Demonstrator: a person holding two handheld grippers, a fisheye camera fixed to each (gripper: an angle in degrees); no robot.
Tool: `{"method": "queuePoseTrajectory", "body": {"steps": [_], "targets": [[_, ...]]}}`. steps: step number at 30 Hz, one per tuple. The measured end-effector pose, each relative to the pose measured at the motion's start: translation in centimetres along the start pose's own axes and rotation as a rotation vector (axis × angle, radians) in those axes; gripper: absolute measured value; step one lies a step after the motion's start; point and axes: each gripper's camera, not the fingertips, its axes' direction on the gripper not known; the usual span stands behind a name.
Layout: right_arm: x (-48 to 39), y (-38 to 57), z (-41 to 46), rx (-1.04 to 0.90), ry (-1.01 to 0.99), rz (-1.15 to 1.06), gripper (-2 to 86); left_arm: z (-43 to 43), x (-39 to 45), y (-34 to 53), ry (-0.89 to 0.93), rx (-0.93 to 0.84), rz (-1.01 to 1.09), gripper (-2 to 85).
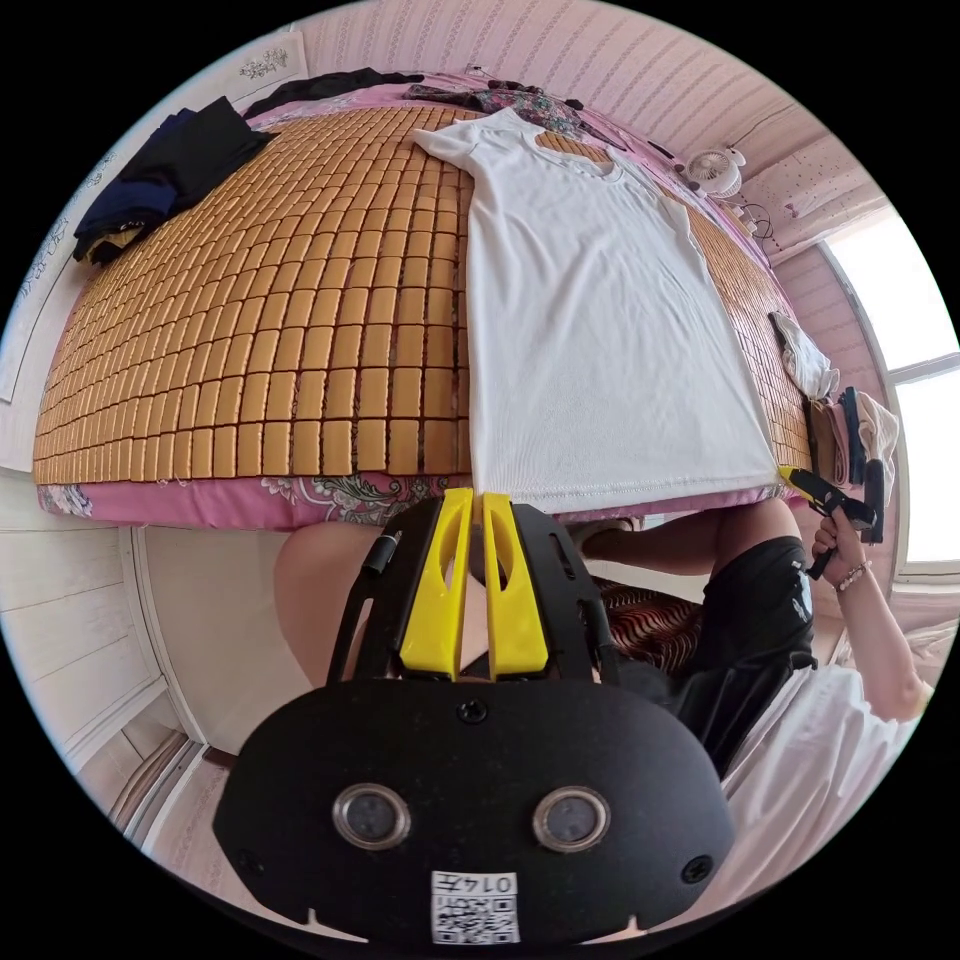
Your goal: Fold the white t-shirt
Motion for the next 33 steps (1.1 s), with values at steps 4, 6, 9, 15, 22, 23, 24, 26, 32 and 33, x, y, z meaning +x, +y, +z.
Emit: {"method": "queuePoseTrajectory", "body": {"steps": [4, 6, 9, 15, 22, 23, 24, 26, 32, 33], "targets": [[1.0, 2.5, -0.5, 0.041, -0.067, 0.006, 1.3, 0.3, -1.0, 1.8, -0.001, -0.004, -0.078, 2.1], [1.2, 4.1, -1.6, 0.107, -0.095, -0.007, 1.5, -0.6, -1.6, 2.8, -0.008, 0.072, -0.129, 1.6], [0.7, 5.8, -2.3, 0.116, -0.148, -0.085, 1.6, -1.3, -2.3, 4.6, 0.034, 0.148, -0.161, 0.7], [-3.7, 10.7, -3.5, 0.177, 0.035, -0.336, 1.9, -1.7, -0.9, 7.2, 0.052, 0.212, -0.066, -0.5], [-7.7, 16.1, -5.7, 0.484, 0.449, -0.392, 2.7, -3.2, 4.2, 8.9, 0.072, 0.390, 0.151, -0.4], [-7.7, 16.6, -6.7, 0.577, 0.467, -0.349, 2.8, -3.4, 5.2, 8.9, 0.097, 0.414, 0.181, 0.4], [-7.5, 16.6, -7.6, 0.626, 0.432, -0.347, 3.0, -3.4, 5.7, 8.8, 0.109, 0.426, 0.195, 0.7], [-7.0, 15.7, -8.7, 0.616, 0.339, -0.365, 3.3, -3.4, 7.7, 8.0, 0.134, 0.465, 0.240, 2.1], [-6.1, 9.5, -10.4, 0.602, 0.247, -0.447, 4.0, -2.1, 11.9, 4.4, 0.120, 0.455, 0.322, 5.5], [-6.4, 7.5, -9.9, 0.581, 0.274, -0.472, 4.2, -1.9, 12.1, 4.0, 0.114, 0.467, 0.321, 5.8]]}}
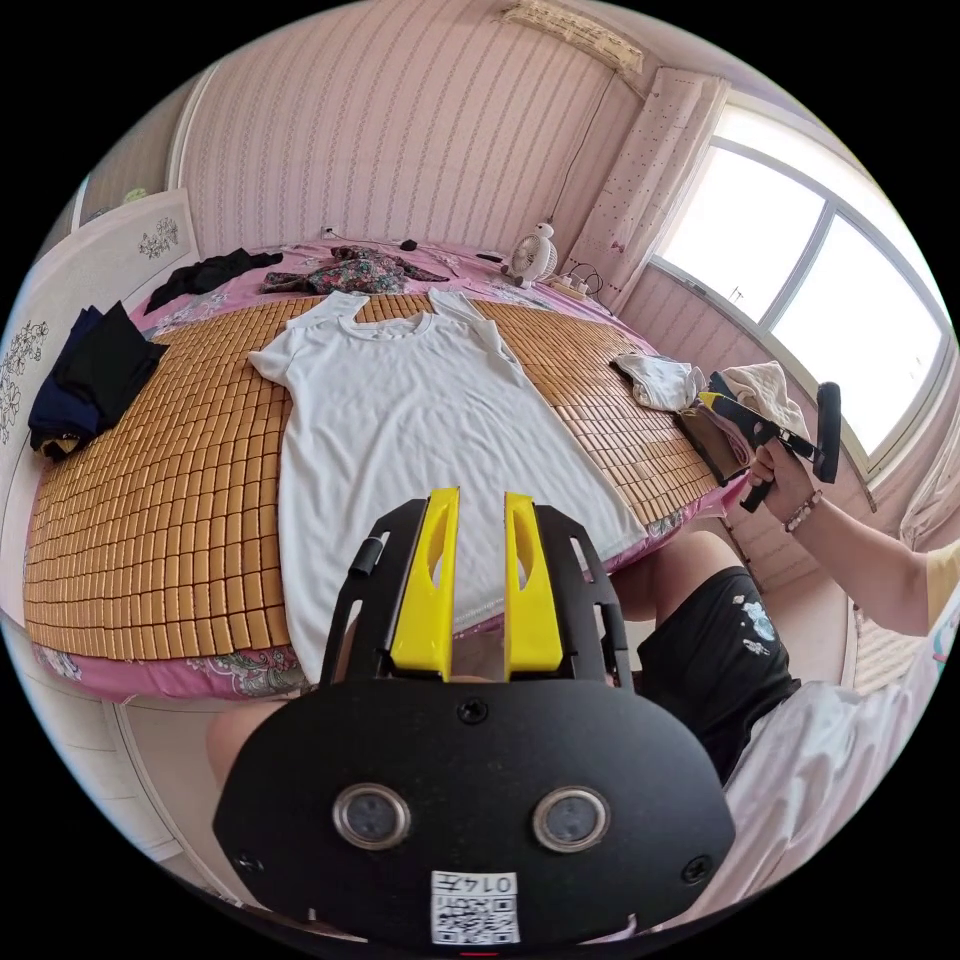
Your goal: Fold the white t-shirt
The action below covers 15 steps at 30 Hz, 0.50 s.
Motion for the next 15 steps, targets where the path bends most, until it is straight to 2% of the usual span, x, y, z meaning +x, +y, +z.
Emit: {"method": "queuePoseTrajectory", "body": {"steps": [4, 7, 11, 15], "targets": [[1.5, -5.1, 5.5, -0.068, -0.029, -0.025, 5.6, 4.4, -0.2, -3.1, -0.014, -0.038, 0.080, 7.7], [2.7, -10.1, 11.2, -0.118, -0.100, -0.011, 7.6, 8.7, -1.8, -6.0, 0.016, -0.081, 0.052, 9.1], [2.8, -16.9, 21.1, -0.233, -0.096, -0.054, 10.4, 14.7, -4.9, -8.8, 0.127, -0.131, -0.079, 4.7], [3.2, -22.9, 30.3, -0.280, -0.041, -0.045, 9.2, 18.8, -6.3, -9.4, 0.090, -0.244, -0.107, 1.0]]}}
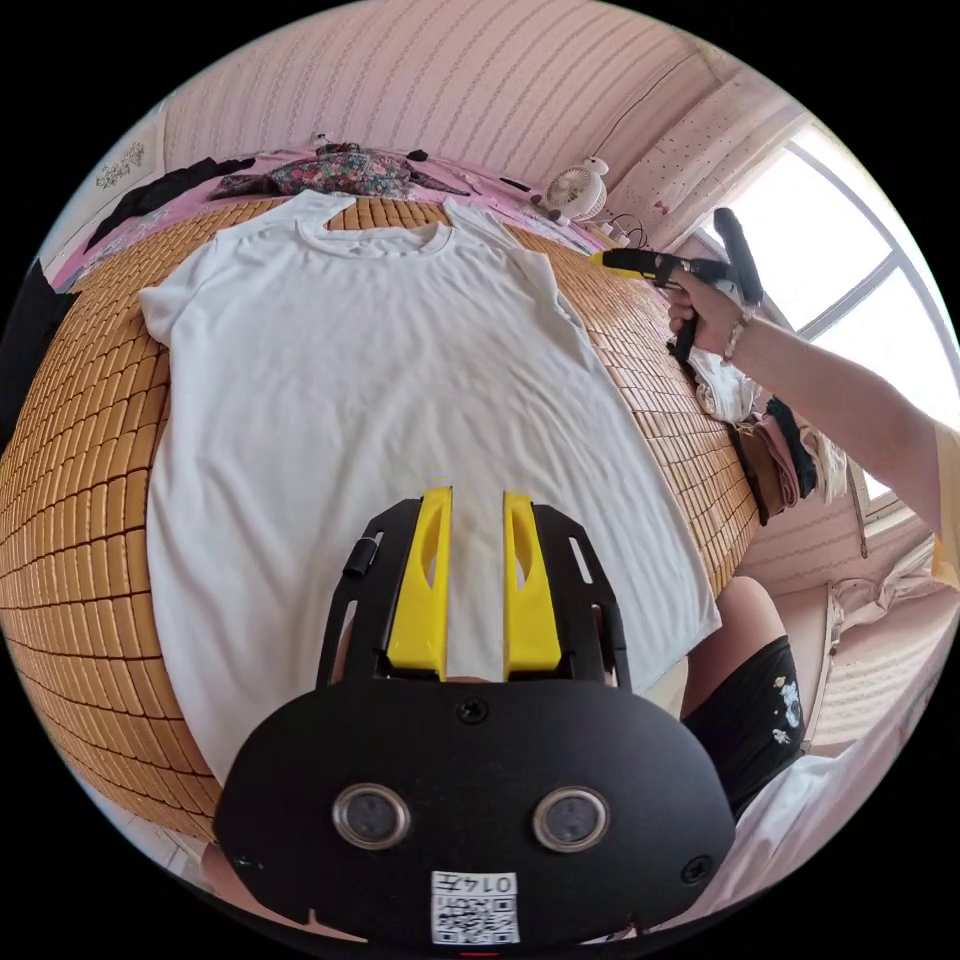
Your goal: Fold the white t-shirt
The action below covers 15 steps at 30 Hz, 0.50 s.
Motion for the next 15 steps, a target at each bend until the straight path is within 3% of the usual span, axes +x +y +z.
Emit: {"method": "queuePoseTrajectory", "body": {"steps": [4, 7, 11, 15], "targets": [[1.4, -4.5, 4.5, -0.003, -0.009, 0.055, 8.1, 0.5, 0.2, 0.1, -0.019, 0.063, 0.053, -0.3], [2.6, -6.2, 7.9, -0.123, 0.023, 0.098, 6.4, 0.9, 0.8, -0.4, -0.037, 0.059, 0.066, -0.3], [4.7, -5.4, 5.8, -0.076, -0.007, 0.080, 3.3, 1.4, 0.9, -1.3, -0.037, 0.058, 0.051, -0.4], [7.4, 3.9, -3.7, 0.169, 0.019, 0.163, 1.2, 1.0, 1.3, -1.8, -0.029, 0.093, -0.012, -0.5]]}}
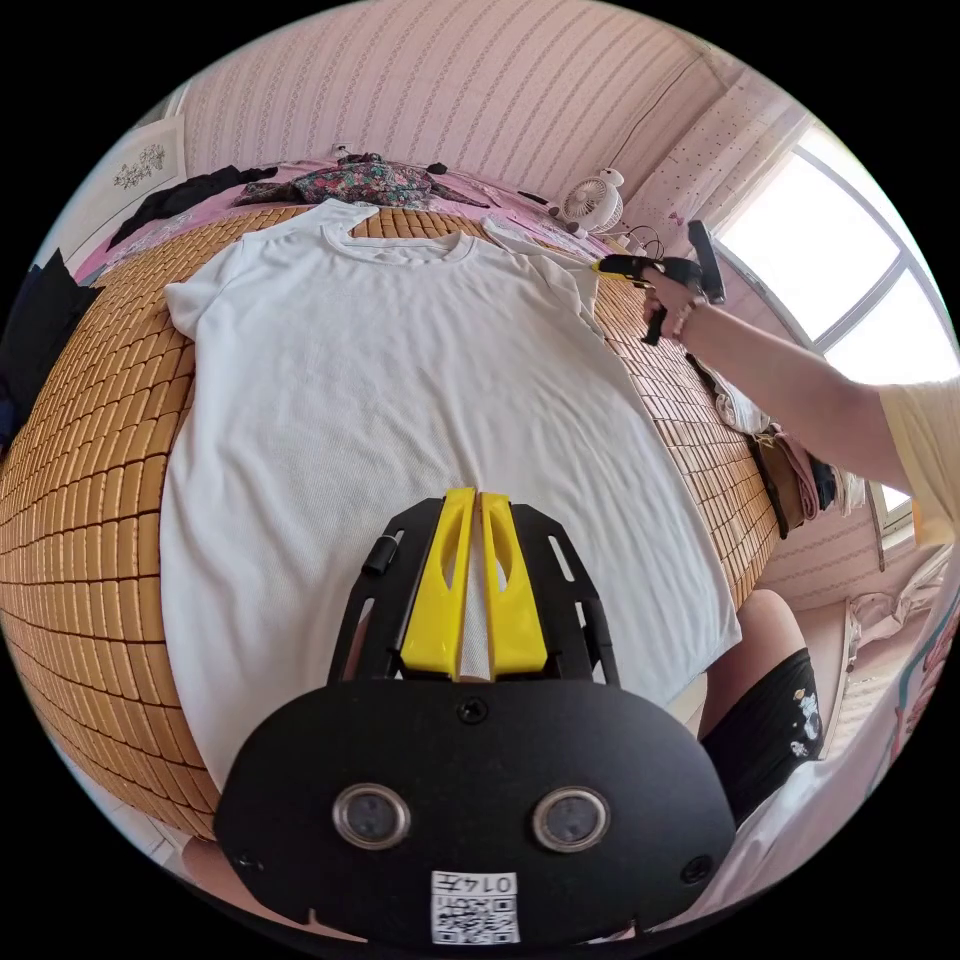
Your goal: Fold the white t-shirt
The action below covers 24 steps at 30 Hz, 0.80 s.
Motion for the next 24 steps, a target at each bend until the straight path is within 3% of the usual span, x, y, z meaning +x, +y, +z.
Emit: {"method": "queuePoseTrajectory", "body": {"steps": [4, 6, 8, 14, 17, 22, 24], "targets": [[1.7, 11.8, -8.8, -0.010, 0.018, 0.079, 1.7, 0.0, 2.2, -1.8, 0.073, 0.047, 0.043, -0.7], [2.0, 17.9, -12.3, -0.106, -0.032, 0.107, 1.9, 0.7, 3.7, -3.1, 0.099, 0.051, 0.088, -0.7], [2.8, 19.7, -14.5, -0.142, -0.035, 0.120, 2.2, 1.6, 6.3, -5.3, 0.095, 0.077, 0.170, -0.7], [11.7, 16.7, -16.2, -0.016, 0.130, 0.316, 6.4, 6.9, 12.7, -12.5, 0.096, 0.037, 0.367, -0.6], [15.4, 15.2, -13.4, -0.097, 0.275, 0.369, 8.6, 9.8, 15.6, -15.9, 0.065, 0.004, 0.434, -0.4], [16.6, 14.9, -14.0, -0.082, 0.212, 0.326, 5.3, 12.9, 18.1, -19.3, 0.085, -0.054, 0.428, -0.1], [17.0, 16.2, -18.7, 0.047, 0.155, 0.369, 3.7, 13.3, 19.1, -19.9, 0.090, -0.065, 0.448, 0.1]]}}
